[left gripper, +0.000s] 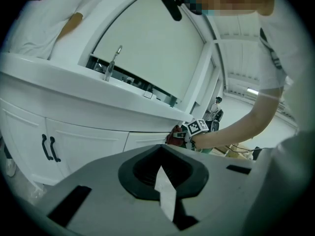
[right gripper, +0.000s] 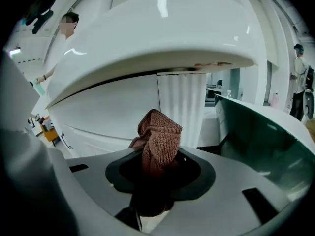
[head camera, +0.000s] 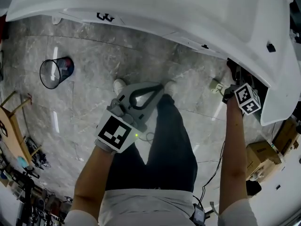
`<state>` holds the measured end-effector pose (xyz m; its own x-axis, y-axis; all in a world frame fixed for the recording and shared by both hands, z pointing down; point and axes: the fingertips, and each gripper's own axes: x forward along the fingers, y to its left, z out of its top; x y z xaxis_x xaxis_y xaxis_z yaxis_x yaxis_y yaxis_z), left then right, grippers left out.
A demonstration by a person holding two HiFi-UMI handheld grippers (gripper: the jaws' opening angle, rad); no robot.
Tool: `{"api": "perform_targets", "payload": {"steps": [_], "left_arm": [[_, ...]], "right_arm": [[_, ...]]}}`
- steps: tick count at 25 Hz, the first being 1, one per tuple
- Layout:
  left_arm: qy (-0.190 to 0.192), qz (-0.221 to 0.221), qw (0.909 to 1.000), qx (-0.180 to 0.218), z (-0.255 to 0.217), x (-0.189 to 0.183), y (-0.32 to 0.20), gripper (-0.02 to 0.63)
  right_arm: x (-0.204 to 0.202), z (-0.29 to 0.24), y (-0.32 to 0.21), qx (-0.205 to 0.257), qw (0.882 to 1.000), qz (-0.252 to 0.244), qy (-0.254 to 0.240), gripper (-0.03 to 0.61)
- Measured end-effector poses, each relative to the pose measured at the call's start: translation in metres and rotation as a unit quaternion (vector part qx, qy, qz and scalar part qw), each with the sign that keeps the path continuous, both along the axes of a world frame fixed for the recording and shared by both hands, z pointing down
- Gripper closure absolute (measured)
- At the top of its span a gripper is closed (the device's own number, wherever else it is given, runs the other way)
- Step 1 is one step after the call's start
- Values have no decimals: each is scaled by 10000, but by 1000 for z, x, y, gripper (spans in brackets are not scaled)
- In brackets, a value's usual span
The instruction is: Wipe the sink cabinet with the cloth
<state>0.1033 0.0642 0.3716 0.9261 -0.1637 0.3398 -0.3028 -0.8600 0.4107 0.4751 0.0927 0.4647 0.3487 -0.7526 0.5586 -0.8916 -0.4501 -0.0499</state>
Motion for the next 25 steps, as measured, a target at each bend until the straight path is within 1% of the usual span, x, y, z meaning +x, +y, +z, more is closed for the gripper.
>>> {"api": "perform_targets", "payload": {"steps": [3,6,10,13,21,25], "left_arm": [[47,39,10000,24,1,-3,-4,603],[93,-16,10000,-18,2,-9,-9,603],[127,-45,9999,15,4,-19,-12,603],[150,-124,9998,32,3,-28,-15,603],[161,-458,9988,-53,9,-65,-22,603],[146,-586,9981,-72,12,-79,-23,603]], "right_arm": [[0,-3,-2,25,9998,187,27,434],[-6,-6,-6,112,9995,308,33,436],[-31,-6,-25,156,9998,80,-28,437],[-51,-6,-38,215,9997,26,-118,437],[-106,-7,-74,382,9985,-241,-317,437],[-142,-4,-95,433,9964,-552,-466,437]]}}
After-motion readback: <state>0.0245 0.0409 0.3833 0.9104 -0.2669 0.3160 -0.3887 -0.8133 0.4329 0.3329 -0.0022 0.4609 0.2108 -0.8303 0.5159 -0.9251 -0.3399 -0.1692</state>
